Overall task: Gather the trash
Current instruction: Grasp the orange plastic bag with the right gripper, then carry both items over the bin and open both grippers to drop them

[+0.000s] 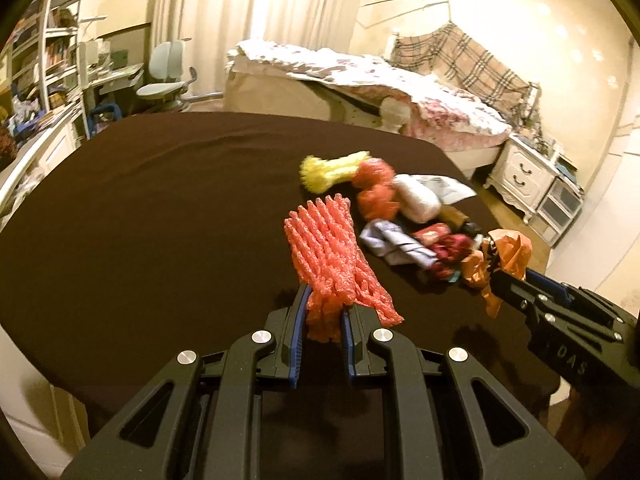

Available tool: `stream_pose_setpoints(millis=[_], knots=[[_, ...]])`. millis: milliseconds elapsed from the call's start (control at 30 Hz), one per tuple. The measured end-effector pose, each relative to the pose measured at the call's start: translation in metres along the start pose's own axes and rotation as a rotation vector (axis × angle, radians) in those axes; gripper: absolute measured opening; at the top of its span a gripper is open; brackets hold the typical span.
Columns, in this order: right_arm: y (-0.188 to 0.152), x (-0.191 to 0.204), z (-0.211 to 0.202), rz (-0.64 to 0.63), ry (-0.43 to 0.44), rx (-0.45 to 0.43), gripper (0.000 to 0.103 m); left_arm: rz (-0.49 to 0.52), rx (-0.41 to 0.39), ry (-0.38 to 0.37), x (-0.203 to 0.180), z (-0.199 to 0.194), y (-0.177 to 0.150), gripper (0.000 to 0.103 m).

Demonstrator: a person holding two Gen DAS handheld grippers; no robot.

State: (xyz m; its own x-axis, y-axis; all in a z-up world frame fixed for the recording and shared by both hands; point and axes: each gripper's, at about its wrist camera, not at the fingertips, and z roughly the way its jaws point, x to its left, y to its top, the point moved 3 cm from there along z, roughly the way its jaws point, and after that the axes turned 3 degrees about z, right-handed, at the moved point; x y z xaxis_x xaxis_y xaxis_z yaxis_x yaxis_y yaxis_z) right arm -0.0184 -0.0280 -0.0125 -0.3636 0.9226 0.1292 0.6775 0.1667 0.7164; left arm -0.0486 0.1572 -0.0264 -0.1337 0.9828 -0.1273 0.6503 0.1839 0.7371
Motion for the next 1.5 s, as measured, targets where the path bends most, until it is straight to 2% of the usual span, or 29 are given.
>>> stream_pose_setpoints(millis=[333,733,1033,1500], knots=[[0.002,-0.083,-0.015,0.127,-0.128,-0.037,0.035,0.102,-0.015,-0.110,-0.069,0.003,0.011,0.017],[-0.010,-0.171,-0.025,0.252,-0.274,-0.054,0.035,0.258,-0.016,-0.238,-0.173,0.033,0.027,0.017],[-0.017,-0.216,-0.018,0.312,-0.318,-0.033,0.036,0.323,0.010,-0.269,-0.220,0.063,0.025,0.017],[-0.021,-0.254,-0.006,0.369,-0.343,-0.019,0.036,0.393,0.029,-0.269,-0.266,0.091,0.026,0.017]])
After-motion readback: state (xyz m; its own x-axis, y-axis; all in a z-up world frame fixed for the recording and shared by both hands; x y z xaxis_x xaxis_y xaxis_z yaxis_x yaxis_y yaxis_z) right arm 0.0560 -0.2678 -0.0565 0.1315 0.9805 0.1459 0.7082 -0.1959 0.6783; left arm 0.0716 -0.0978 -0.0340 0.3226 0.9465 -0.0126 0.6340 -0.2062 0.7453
